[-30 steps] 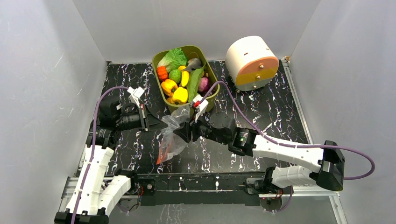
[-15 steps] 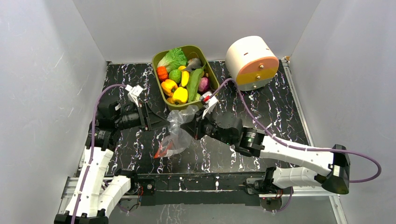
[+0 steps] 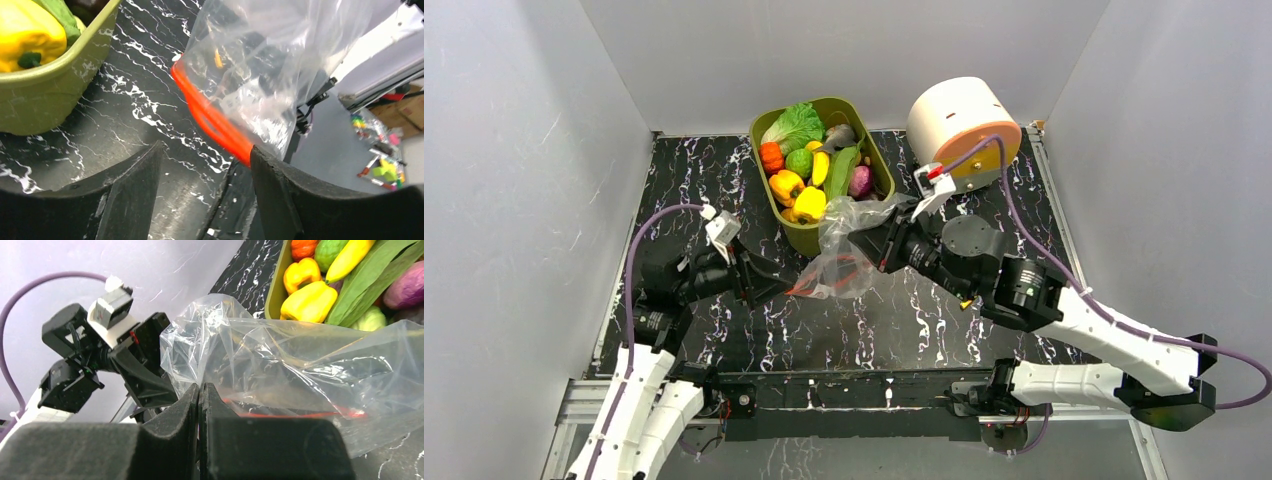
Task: Place the food in the zip-top bag and seal the zipper
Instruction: Pick up the zipper food storage bag at the center of the board.
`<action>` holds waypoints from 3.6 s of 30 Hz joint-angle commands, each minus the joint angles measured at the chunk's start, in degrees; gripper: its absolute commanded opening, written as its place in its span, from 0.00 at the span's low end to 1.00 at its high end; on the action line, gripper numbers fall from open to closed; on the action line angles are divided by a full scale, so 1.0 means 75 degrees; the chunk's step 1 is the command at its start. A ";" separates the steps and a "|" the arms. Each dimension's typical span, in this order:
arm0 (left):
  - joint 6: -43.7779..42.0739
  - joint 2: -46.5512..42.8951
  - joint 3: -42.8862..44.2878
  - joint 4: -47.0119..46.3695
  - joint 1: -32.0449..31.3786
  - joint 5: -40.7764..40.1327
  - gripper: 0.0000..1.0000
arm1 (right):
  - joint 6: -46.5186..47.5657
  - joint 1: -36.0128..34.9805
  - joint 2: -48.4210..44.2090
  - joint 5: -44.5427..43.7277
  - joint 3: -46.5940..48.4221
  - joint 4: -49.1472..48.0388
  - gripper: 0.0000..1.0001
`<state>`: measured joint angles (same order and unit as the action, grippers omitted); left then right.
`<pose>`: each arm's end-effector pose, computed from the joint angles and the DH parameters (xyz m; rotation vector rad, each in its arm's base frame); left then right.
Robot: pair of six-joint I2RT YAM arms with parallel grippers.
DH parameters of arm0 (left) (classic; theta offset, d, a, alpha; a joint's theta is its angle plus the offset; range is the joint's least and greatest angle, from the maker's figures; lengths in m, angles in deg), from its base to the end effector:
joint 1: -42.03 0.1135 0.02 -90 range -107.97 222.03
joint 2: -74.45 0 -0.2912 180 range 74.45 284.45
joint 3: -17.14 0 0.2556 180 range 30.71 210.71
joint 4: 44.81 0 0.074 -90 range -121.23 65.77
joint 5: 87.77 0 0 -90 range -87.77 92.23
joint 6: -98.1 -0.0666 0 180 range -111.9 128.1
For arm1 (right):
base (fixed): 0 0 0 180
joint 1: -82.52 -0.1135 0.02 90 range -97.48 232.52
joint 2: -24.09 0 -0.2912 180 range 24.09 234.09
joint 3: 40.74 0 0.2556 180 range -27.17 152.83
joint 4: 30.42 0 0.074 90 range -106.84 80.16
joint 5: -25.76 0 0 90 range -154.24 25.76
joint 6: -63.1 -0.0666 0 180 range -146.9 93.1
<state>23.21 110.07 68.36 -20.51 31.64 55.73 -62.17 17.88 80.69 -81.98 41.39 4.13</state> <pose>0.1298 -0.0782 0.3346 0.6433 1.6721 -1.1199 0.1152 0.1956 0.4452 -0.2262 1.8173 1.0042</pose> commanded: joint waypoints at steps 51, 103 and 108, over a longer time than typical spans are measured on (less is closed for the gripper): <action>-0.3550 -0.2766 -0.0790 -0.1803 -0.0684 0.1210 0.65 | -0.0250 0.0055 -0.0773 0.2882 0.1699 0.0465 0.00; 0.1135 -0.1366 -0.0894 -0.1777 -0.0781 -0.1356 0.00 | -0.1412 0.0064 -0.1851 -0.1747 -0.0098 0.3518 0.86; 0.1309 -0.0973 -0.0523 -0.0710 -0.0780 -0.1993 0.00 | -0.1381 0.0062 -0.1449 -0.0962 -0.0064 0.3544 0.85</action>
<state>30.27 101.45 60.56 -31.64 26.04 45.39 -73.64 18.31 67.79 -92.67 38.72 29.51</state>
